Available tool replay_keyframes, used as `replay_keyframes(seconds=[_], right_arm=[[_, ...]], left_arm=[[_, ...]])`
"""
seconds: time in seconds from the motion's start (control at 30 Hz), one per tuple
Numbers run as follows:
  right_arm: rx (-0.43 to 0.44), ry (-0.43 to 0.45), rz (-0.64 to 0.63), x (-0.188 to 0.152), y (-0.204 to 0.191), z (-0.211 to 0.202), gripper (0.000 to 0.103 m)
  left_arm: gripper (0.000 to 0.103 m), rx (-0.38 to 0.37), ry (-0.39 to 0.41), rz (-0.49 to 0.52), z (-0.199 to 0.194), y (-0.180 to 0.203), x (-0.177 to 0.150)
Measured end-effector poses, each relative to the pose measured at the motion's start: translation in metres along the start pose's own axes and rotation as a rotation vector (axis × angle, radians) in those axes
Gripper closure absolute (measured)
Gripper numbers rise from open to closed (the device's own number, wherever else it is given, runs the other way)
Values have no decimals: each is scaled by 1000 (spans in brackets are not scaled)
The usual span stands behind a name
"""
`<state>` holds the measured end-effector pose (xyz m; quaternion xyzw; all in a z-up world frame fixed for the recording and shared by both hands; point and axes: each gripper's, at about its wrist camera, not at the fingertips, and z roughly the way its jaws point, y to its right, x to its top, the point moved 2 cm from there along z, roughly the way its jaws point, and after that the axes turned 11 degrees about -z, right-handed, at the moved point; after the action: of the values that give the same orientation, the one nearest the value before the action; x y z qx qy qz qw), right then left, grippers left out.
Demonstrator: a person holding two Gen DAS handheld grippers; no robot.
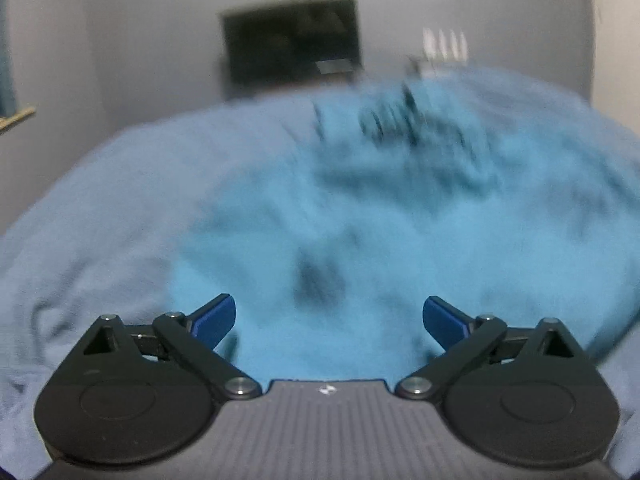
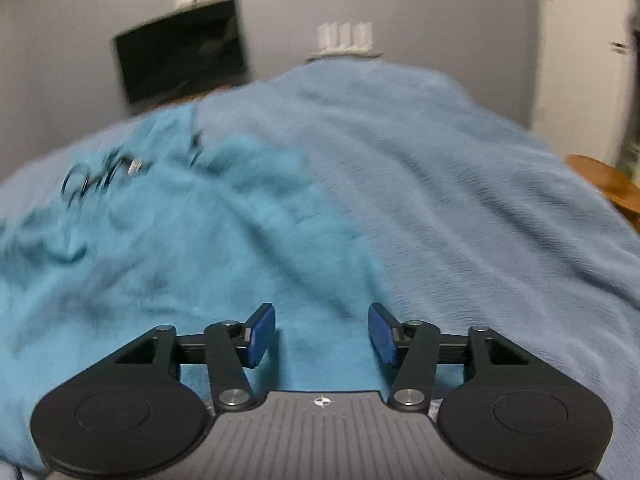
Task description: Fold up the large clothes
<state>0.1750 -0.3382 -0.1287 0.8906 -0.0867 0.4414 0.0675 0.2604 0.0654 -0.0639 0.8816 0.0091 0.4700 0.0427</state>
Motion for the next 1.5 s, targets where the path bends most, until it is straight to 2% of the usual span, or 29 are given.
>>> replay_keyframes(seconds=[0.03, 0.07, 0.13, 0.2, 0.27, 0.37, 0.47, 0.53, 0.57, 0.67, 0.83, 1.0, 1.03, 1.07, 1.1, 1.13, 1.17, 1.2, 1.27, 1.5], right_arm=[[8, 22, 42, 2, 4, -6, 35], [22, 45, 89, 2, 14, -19, 27], [47, 64, 171, 0, 27, -35, 24], [74, 44, 246, -4, 41, -48, 17], [114, -6, 345, -13, 52, -54, 17], [167, -71, 481, -25, 66, -56, 17], [210, -127, 581, -40, 70, -49, 17], [240, -160, 641, -47, 69, -37, 18], [252, -175, 662, -50, 68, -31, 20], [280, -204, 693, -55, 65, -17, 24], [309, -247, 757, -65, 61, 13, 33], [330, -146, 809, -64, 62, 34, 43], [329, -127, 818, -64, 63, 39, 43], [327, -114, 829, -64, 64, 42, 45], [326, -104, 839, -64, 65, 44, 52], [326, -93, 842, -63, 65, 45, 56], [326, -77, 830, -62, 64, 43, 71], [326, -53, 806, -59, 64, 38, 85], [337, -7, 758, -50, 59, 25, 93], [415, 46, 682, -30, 52, -31, 96]], left_arm=[[2, -4, 34, -48, -13, -5, 9], [2, -11, 53, -113, -25, -12, 17], [2, -40, 46, -278, -45, -28, 31], [2, -79, -17, -444, -56, -44, 36], [2, -111, -74, -563, -62, -54, 30], [2, -103, -149, -654, -62, -61, 9], [2, -104, -266, -784, -49, -68, -21], [2, -144, -346, -906, -39, -71, -40], [2, -162, -365, -934, -35, -71, -47], [2, -183, -351, -944, -25, -71, -55], [3, -172, -304, -980, -5, -77, -62], [7, -99, -205, -971, 10, -83, -63], [14, -78, -195, -971, 14, -86, -63], [31, -48, -189, -965, 16, -87, -64], [41, -17, -189, -954, 18, -88, -64], [60, -1, -184, -946, 18, -88, -64], [74, -7, -178, -944, 18, -87, -65], [83, -31, -170, -939, 16, -87, -64], [91, -61, -155, -909, 13, -86, -57], [94, -172, -86, -811, -31, -81, -29]])
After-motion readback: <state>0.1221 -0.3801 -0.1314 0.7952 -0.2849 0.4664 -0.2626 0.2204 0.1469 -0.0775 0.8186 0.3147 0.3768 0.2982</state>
